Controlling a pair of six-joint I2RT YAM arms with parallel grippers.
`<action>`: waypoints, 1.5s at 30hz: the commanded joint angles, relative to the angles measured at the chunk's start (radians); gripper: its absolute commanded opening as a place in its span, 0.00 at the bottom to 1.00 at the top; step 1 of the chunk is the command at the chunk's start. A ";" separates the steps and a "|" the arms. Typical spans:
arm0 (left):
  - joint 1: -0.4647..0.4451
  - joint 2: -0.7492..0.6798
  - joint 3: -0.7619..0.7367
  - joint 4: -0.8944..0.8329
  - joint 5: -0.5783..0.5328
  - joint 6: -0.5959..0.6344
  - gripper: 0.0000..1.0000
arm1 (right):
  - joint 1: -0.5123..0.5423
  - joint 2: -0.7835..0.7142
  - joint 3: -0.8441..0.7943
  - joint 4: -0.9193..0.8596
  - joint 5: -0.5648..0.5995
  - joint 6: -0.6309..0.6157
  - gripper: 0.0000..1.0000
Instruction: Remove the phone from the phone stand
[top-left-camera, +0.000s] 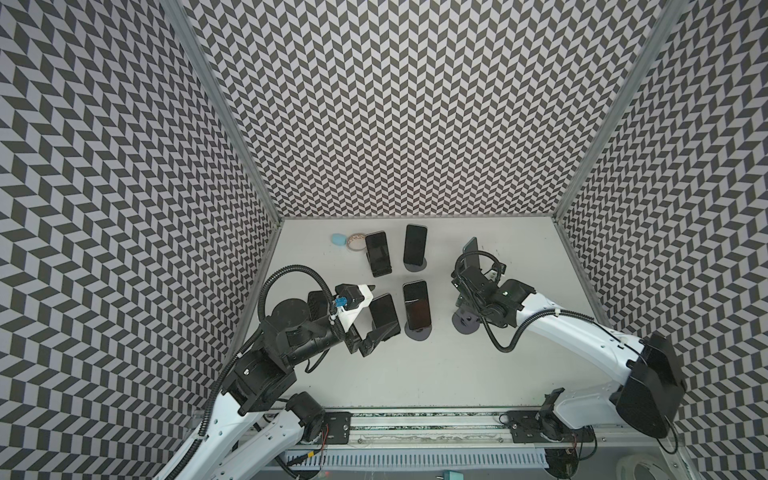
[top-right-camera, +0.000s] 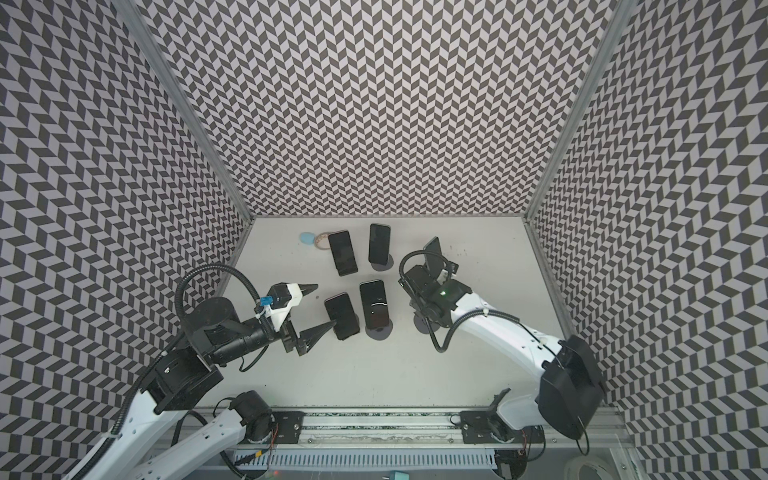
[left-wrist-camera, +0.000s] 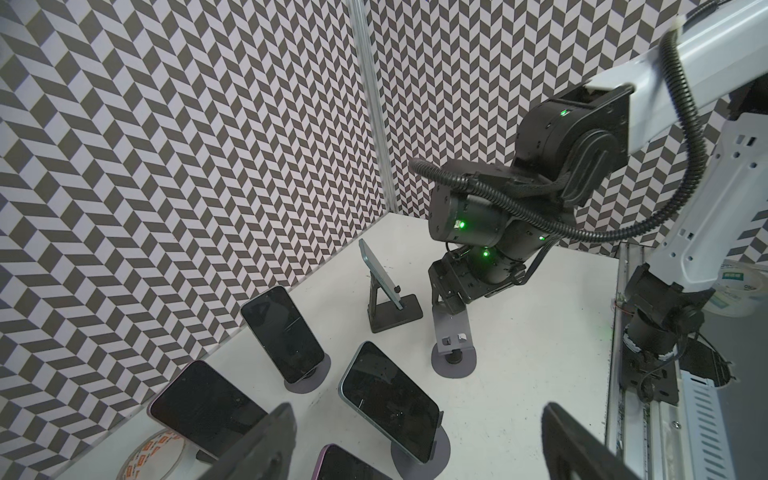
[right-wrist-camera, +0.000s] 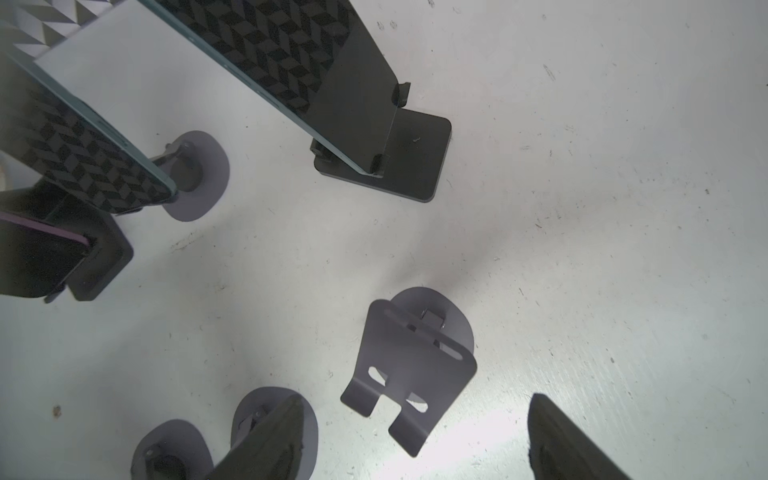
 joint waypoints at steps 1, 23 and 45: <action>-0.005 -0.036 -0.011 -0.051 -0.011 0.020 0.93 | -0.009 0.089 0.059 -0.004 -0.023 0.072 0.86; -0.005 -0.089 -0.041 -0.079 -0.024 0.055 0.94 | -0.035 0.236 0.070 -0.016 -0.024 0.158 0.81; -0.004 -0.074 -0.055 -0.052 -0.033 0.038 0.94 | -0.074 0.212 0.033 0.017 -0.033 0.087 0.61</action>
